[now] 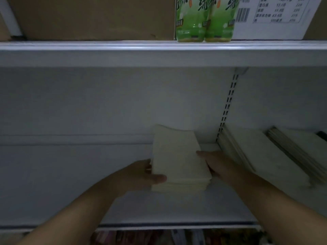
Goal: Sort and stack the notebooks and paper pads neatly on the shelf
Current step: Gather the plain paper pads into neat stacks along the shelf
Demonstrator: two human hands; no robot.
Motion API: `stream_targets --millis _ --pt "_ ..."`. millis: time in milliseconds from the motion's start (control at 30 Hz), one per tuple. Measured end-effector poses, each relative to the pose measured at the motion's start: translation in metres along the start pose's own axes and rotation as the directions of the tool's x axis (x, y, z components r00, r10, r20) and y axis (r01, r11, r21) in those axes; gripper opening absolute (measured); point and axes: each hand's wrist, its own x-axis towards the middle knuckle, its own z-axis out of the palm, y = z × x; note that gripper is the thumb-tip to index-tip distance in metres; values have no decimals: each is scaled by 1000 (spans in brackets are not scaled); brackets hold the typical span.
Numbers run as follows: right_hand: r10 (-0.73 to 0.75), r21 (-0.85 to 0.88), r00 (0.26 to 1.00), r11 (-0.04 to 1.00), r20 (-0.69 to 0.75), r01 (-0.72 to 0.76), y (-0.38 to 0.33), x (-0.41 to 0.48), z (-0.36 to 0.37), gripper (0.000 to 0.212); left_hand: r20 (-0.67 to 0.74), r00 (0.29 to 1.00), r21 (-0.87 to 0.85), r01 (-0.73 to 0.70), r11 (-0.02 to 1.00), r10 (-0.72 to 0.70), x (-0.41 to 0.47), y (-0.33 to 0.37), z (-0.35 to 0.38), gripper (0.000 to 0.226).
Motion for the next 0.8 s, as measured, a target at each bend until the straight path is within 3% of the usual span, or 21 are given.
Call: stream_targets --millis 67,133,167,300,467,567,667,800 --pt "-50 -36 999 998 10 50 -2 -6 -2 26 19 999 249 -48 967 45 1 -12 7 110" --pt "-85 -30 996 996 10 86 2 -11 -3 25 -142 989 572 49 819 40 7 -26 12 101" --pt "-100 -40 995 994 5 100 8 -12 -3 28 -231 971 634 99 767 65 8 -29 15 88" --pt "-157 80 986 985 58 152 29 -23 6 23 -307 944 571 84 817 117 -3 -27 30 26" --pt "-189 170 980 970 65 175 35 -21 13 24 -318 941 580 92 810 121 -7 -17 30 28" --pt "-203 158 976 969 81 189 34 -23 13 20 -329 938 556 97 825 112 -7 -13 30 12" --pt "-222 169 971 964 93 204 35 -32 11 15 -348 930 525 89 847 118 -9 -15 30 25" --pt "-239 177 964 960 115 217 43 -35 8 39 -349 931 446 66 893 106 -8 -23 27 21"
